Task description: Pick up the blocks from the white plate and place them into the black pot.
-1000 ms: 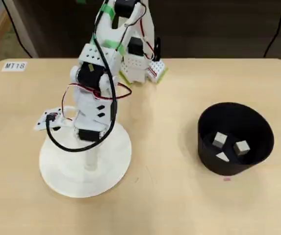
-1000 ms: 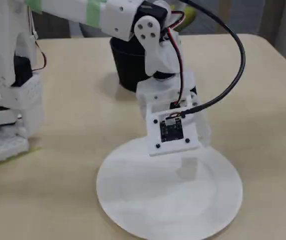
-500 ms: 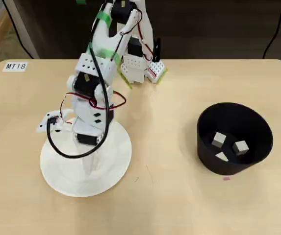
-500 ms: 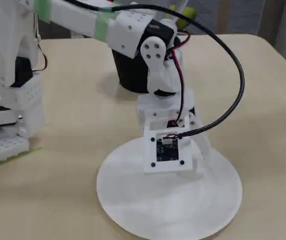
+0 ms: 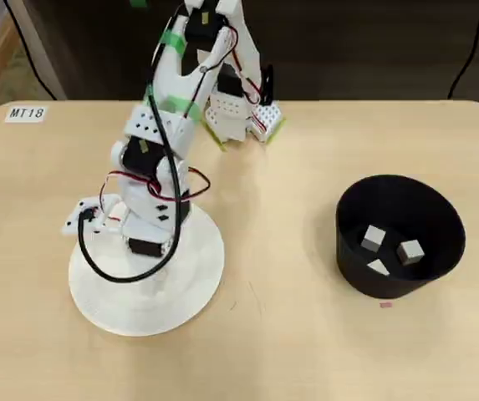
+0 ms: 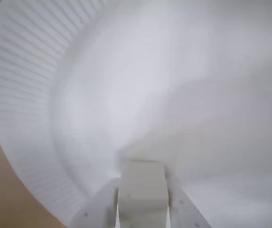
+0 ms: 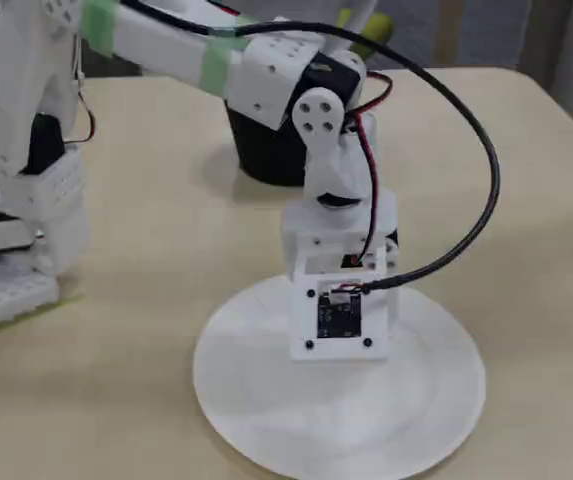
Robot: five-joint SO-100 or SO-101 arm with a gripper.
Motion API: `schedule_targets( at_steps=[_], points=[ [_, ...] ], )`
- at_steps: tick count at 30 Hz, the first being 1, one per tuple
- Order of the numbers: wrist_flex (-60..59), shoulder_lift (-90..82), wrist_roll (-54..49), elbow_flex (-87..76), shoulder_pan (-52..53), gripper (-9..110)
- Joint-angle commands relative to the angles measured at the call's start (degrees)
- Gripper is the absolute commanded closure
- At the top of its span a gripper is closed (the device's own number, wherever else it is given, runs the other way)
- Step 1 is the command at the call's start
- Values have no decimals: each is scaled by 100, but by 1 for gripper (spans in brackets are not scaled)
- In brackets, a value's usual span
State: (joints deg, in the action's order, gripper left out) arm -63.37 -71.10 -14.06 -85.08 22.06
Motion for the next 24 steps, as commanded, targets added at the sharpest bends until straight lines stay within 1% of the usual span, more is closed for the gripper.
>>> schedule_targets(
  at_steps=[1,8,10,12,15,17,20,24],
  points=[
    [-26,-53,44,308,35,104],
    [88,-343,-246,290,-9,104],
    [439,-826,-422,88,-167,104],
    [1125,-1538,-527,-360,-457,104],
    [2329,-2760,-475,-1318,-1028,104],
    [2927,-3560,-369,-1916,-1521,104],
    [3059,-4359,-132,-2347,-2399,104],
    [3410,-5309,352,-3023,-3823,104]
  ],
)
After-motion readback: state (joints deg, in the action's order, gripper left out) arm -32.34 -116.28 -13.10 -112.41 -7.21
